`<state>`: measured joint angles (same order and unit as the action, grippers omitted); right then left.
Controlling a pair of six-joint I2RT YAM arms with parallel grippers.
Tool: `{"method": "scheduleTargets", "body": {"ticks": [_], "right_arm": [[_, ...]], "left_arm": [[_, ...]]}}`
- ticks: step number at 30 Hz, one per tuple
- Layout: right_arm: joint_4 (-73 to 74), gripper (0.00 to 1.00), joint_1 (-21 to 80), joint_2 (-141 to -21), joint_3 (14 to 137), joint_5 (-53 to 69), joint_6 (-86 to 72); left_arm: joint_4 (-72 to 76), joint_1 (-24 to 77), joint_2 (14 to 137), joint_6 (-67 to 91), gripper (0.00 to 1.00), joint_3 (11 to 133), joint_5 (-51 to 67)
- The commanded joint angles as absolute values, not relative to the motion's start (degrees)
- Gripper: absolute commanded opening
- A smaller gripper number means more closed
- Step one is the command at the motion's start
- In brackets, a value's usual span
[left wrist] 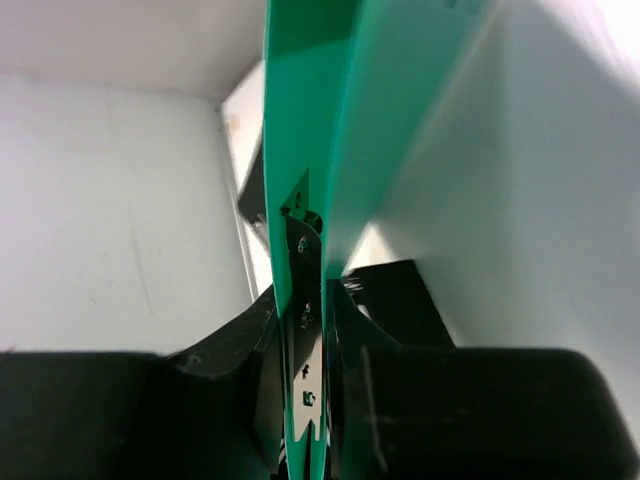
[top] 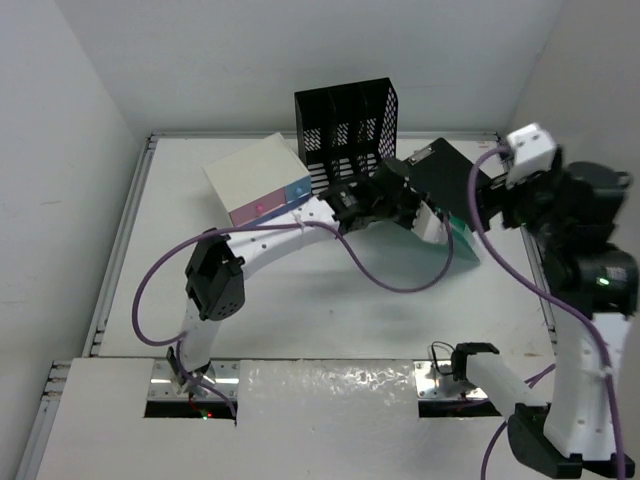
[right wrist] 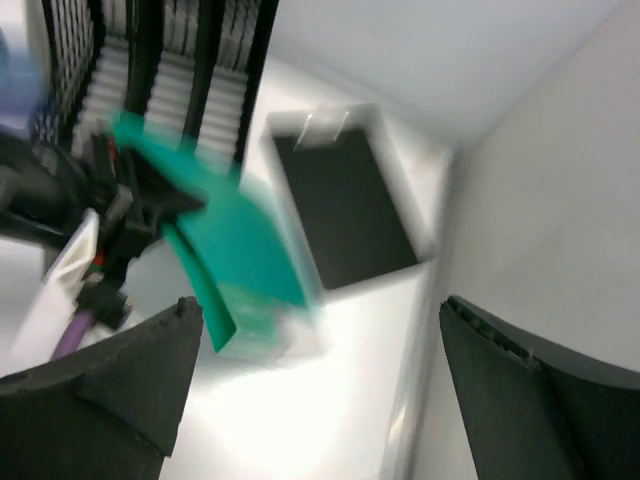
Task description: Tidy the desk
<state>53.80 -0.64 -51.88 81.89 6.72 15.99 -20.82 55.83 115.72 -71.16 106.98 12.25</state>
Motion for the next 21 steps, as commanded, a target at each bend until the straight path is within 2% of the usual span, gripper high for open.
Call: {"method": "scheduleTargets", "body": {"ticks": [1,5,8,12,15,21], "right_arm": [[56.14,0.99,-0.44,-54.81,103.62,7.61,15.81],[59.05,0.99,-0.44,-57.48,113.37,15.53,17.04],[63.89,0.99,-0.44,-58.80,111.63,32.84,24.07],[61.80,0.99,-0.44,-58.45,104.17,30.68,26.80],[56.35,0.99,-0.44,-58.01,100.12,37.25,26.64],[52.91,0.99,-0.44,-58.62,96.61,41.12,28.57]], "left_arm": [[-19.24,50.81,112.77,-60.13,0.00,117.85,20.20],[-23.00,48.26,109.26,-55.57,0.00,121.45,26.34],[-28.03,44.31,106.45,-46.87,0.00,125.50,37.32],[-33.21,41.93,100.12,-44.12,0.00,125.51,39.21],[-37.52,41.84,95.72,-45.17,0.00,122.88,36.57],[-40.16,41.92,90.00,-44.39,0.00,117.42,36.57]]}}
